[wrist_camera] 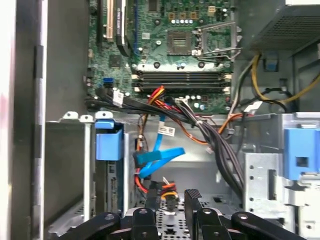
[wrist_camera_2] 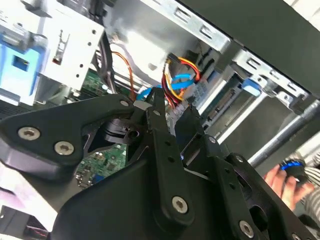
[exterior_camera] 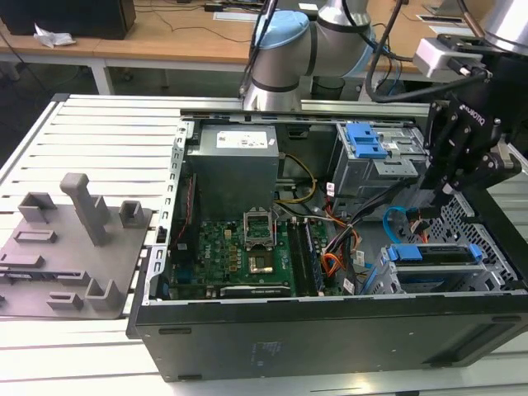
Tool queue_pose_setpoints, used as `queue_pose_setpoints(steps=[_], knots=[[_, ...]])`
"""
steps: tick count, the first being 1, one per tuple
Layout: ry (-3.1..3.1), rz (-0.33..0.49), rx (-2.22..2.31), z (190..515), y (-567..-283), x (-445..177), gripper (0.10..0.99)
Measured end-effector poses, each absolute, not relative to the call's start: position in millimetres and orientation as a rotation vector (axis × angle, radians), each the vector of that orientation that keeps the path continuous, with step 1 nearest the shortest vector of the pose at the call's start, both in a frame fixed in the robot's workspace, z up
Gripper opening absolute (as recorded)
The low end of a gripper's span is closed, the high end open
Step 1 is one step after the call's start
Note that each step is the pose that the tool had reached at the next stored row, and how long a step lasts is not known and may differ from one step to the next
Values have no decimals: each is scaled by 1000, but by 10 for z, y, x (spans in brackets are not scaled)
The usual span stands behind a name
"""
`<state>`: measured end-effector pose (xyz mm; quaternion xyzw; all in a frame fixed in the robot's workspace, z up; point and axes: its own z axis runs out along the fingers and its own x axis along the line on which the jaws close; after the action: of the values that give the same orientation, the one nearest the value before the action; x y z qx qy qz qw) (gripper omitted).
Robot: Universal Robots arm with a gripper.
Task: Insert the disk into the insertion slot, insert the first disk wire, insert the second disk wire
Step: 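Insert the first disk wire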
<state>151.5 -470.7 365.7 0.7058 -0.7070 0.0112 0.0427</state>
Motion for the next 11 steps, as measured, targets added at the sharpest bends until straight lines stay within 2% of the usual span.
queue_pose_setpoints(steps=[11], knots=[[-2153,56,2148,3519,-4738,1498,361]])
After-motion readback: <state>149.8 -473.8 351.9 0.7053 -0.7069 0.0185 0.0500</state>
